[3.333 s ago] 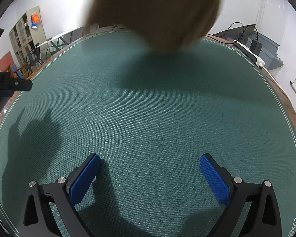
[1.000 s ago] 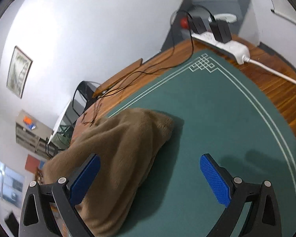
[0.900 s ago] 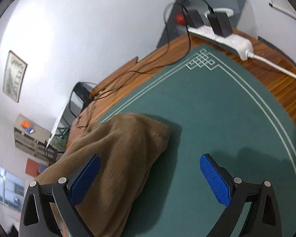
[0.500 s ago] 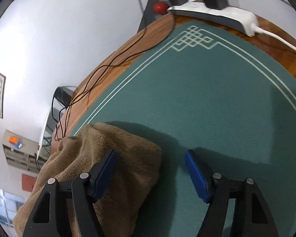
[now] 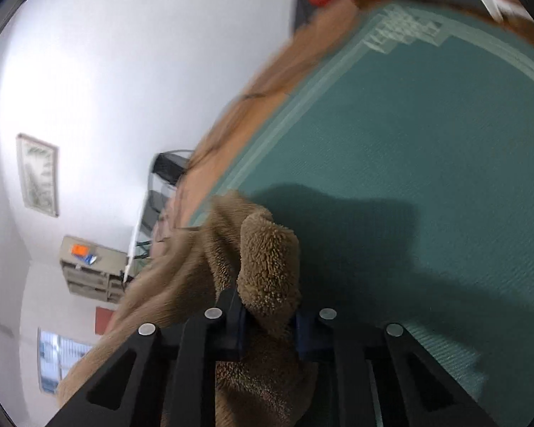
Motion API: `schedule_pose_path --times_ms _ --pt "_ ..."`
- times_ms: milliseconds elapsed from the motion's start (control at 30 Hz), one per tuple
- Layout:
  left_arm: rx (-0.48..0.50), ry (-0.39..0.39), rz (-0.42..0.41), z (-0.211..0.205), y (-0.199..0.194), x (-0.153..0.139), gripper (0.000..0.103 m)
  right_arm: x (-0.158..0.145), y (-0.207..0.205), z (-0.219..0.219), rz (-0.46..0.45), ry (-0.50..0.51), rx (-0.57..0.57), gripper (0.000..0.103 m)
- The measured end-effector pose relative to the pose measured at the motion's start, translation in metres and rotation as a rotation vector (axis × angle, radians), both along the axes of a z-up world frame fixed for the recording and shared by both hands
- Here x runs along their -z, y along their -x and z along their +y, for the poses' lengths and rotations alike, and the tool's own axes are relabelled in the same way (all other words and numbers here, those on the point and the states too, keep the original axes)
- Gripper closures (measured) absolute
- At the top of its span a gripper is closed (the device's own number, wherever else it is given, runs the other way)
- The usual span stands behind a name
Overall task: Fold clothes
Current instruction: 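Grasp an edge of the brown fleece with the right gripper, then grasp another edge of the fleece with the left gripper while the right gripper holds its edge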
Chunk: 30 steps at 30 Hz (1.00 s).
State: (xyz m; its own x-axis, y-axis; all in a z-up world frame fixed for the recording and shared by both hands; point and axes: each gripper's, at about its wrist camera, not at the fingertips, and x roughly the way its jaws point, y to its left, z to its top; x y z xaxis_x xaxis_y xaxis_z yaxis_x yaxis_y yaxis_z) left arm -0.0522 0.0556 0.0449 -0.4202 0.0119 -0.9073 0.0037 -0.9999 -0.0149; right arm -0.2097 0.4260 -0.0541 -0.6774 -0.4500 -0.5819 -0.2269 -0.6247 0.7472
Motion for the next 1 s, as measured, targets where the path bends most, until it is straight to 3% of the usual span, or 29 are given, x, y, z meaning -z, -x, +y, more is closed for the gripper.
schedule_pose_path --times_ms 267,433,533,700,833,1000 --pt "-0.02 -0.05 0.038 -0.012 0.004 -0.013 0.0 -0.098 -0.053 -0.071 0.28 -0.137 -0.228 0.085" --pt "-0.053 -0.084 0.069 -0.03 0.004 -0.025 0.0 -0.126 -0.108 -0.142 0.381 -0.208 -0.422 0.085" --pt "-0.088 -0.109 0.088 -0.049 0.005 -0.031 0.0 -0.122 -0.139 -0.186 0.401 -0.28 -0.536 0.085" --pt "-0.102 -0.161 0.13 -0.074 0.014 -0.048 0.0 -0.093 -0.177 -0.232 0.359 -0.373 -0.636 0.085" --pt "-0.077 -0.24 0.155 -0.08 0.035 -0.063 0.0 -0.082 -0.192 -0.238 0.347 -0.423 -0.628 0.085" --pt "0.01 -0.296 0.176 -0.056 0.076 -0.081 0.0 -0.076 -0.183 -0.242 0.325 -0.44 -0.602 0.085"
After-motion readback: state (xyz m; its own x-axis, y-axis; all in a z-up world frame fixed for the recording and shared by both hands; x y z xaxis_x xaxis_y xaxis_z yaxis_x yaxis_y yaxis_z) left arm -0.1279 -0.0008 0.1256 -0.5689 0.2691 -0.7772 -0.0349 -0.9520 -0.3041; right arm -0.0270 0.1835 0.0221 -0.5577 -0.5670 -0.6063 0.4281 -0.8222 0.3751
